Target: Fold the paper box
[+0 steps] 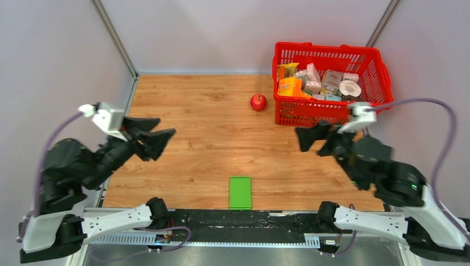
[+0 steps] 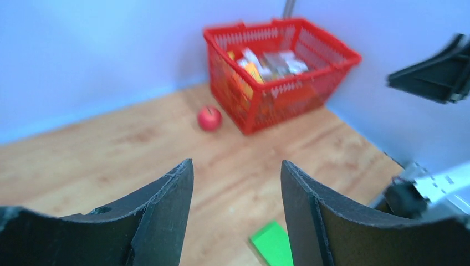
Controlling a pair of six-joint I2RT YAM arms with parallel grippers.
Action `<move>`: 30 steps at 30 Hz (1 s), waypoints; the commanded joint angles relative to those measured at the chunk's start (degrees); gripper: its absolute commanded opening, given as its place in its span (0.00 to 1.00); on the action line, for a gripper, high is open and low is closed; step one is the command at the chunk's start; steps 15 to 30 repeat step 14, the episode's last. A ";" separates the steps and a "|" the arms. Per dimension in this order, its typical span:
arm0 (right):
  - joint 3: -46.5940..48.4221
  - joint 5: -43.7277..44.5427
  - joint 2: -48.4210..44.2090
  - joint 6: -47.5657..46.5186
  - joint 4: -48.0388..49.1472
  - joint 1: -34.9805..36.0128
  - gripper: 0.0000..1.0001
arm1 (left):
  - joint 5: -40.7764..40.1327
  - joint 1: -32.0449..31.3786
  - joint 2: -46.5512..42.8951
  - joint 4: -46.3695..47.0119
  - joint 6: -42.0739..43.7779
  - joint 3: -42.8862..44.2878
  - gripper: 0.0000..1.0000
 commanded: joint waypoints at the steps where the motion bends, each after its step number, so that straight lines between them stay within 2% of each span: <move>1: 0.20 10.28 -9.47 -16.73 10.05 0.33 1.00 | -6.43 0.19 3.24 -4.86 15.80 7.86 0.67; 4: -2.44 5.97 -15.54 -21.60 18.00 0.24 1.00 | -6.87 0.10 3.42 -2.31 17.40 9.28 0.69; 8: -2.80 8.06 -18.54 -22.92 20.93 0.24 1.00 | -7.40 0.10 3.15 0.07 18.19 8.14 0.70; 11: -0.88 2.73 -18.20 -26.43 17.61 0.24 1.00 | -7.75 0.10 3.50 0.60 18.90 8.31 0.71; 13: 0.10 4.90 -17.14 -25.03 15.32 0.24 1.00 | -7.49 0.10 4.03 0.08 19.33 9.01 0.72; 30: -0.51 4.56 -17.31 -25.64 15.75 0.24 1.00 | -7.49 0.10 4.29 -0.19 19.42 9.88 0.72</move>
